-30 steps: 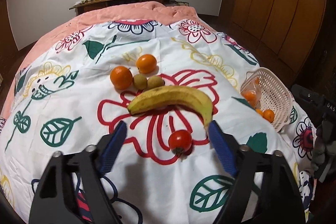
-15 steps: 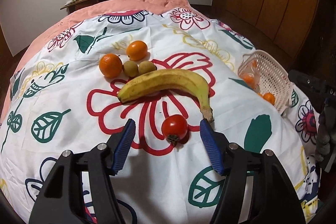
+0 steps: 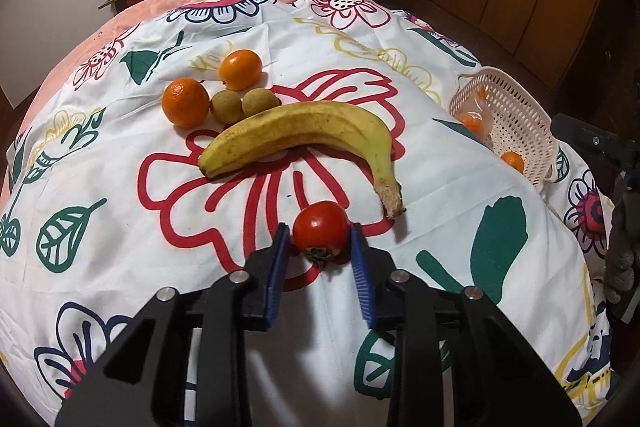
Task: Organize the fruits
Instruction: 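Move the left gripper to the red tomato beside the banana and close on it, then grasp the yellow banana with the right gripper while the left holds the tomato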
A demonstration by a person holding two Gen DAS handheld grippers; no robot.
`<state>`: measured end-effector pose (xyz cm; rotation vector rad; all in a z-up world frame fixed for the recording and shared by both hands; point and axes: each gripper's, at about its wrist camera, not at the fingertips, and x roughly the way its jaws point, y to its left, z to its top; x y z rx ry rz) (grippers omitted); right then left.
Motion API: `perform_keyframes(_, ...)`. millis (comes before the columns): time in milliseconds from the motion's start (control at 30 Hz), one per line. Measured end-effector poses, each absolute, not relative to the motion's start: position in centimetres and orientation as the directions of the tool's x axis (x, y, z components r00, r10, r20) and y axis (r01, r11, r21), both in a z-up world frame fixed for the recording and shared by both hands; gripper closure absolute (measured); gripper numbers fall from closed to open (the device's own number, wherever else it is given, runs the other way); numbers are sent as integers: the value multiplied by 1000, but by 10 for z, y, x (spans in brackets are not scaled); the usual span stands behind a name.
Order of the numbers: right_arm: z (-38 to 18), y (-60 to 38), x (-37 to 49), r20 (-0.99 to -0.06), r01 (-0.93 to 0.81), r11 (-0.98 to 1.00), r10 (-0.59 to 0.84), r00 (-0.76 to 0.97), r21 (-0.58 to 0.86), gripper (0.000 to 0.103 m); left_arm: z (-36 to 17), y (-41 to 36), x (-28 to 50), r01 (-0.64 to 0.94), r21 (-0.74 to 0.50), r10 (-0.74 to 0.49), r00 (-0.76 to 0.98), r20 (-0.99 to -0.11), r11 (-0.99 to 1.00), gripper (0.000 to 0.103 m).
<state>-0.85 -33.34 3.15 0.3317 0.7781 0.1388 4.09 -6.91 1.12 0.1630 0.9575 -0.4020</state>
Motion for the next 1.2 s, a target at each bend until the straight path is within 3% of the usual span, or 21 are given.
perform_keyframes(567, 49, -288, 10, -676, -109, 951, 283, 681, 289, 27, 30, -43, 33, 330, -114, -298, 586, -753, 937, 74)
perform_keyframes(1033, 50, -204, 68, -743, -285, 941, 321, 588, 181, 27, 44, -14, 21, 279, -144, -296, 642, -707, 949, 74)
perform_keyframes(1200, 44, -184, 90, -778, -330, 922, 356, 518, 202, 27, 46, -7, 18, 276, -156, -303, 650, -696, 949, 74)
